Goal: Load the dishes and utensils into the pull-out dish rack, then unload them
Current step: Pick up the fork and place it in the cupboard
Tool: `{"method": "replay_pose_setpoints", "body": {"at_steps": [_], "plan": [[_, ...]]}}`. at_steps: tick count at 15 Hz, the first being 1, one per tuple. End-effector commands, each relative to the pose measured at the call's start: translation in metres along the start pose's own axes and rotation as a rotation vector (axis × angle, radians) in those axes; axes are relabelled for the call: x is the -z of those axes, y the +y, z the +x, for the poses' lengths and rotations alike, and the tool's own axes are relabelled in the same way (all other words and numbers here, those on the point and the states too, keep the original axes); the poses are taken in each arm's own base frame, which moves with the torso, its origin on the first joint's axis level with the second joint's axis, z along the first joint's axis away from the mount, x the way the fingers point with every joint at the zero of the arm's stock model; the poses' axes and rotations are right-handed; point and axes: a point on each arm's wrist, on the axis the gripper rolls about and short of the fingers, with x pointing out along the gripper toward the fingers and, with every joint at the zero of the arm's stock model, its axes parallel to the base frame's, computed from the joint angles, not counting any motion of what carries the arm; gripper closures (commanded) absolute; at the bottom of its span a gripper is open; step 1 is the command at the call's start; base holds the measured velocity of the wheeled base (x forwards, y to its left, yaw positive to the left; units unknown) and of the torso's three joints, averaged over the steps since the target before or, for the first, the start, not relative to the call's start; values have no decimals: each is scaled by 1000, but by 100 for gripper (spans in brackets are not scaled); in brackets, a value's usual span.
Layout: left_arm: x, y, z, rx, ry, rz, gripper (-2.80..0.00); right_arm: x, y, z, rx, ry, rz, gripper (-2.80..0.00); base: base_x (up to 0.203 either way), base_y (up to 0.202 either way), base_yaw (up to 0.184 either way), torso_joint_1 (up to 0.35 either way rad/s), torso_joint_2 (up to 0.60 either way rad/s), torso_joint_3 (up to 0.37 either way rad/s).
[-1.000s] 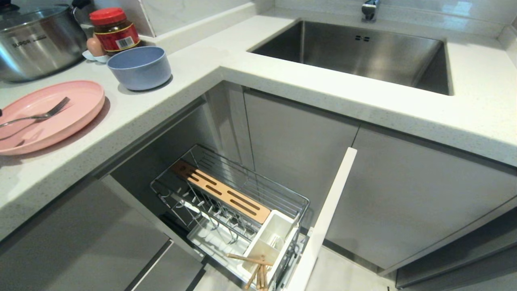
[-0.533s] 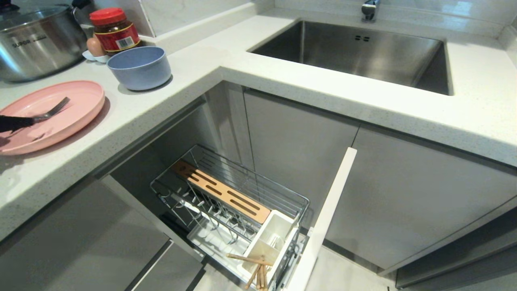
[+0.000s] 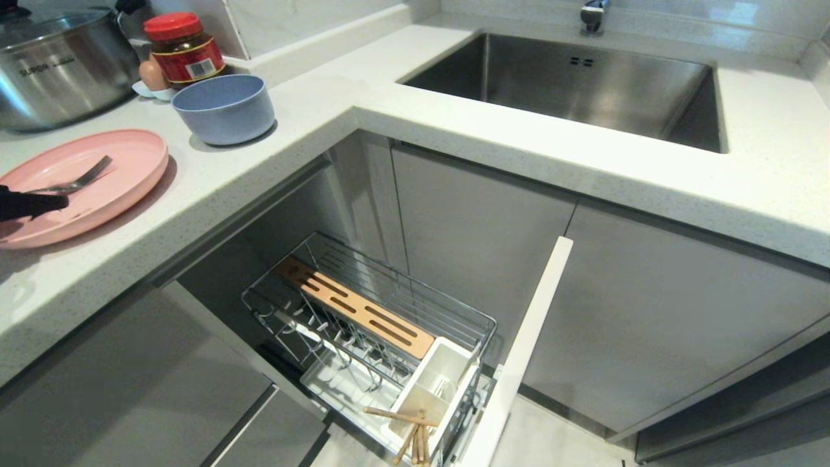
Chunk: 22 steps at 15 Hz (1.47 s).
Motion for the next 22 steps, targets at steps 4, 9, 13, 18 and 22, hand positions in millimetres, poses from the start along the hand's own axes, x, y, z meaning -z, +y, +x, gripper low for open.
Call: {"method": "replay_pose_setpoints", "body": {"at_steps": [4,9,13,18,22], "plan": [[2,2,3,-10,18,-2,-280,0,0,0,0,-3,1,0,0,0,0,0,0,0],[1,1,5,-4,18,-1,-280,0,0,0,0,-3,1,0,0,0,0,0,0,0],[2,1,5,-2,20,-3,0,0,0,0,0,-3,1,0,0,0,0,0,0,0],[1,2,5,-6,16,0,0,0,0,0,0,-3,1,0,0,0,0,0,0,0],[1,2,4,-8,15,1,0,0,0,0,0,-3,1,0,0,0,0,0,0,0]]}}
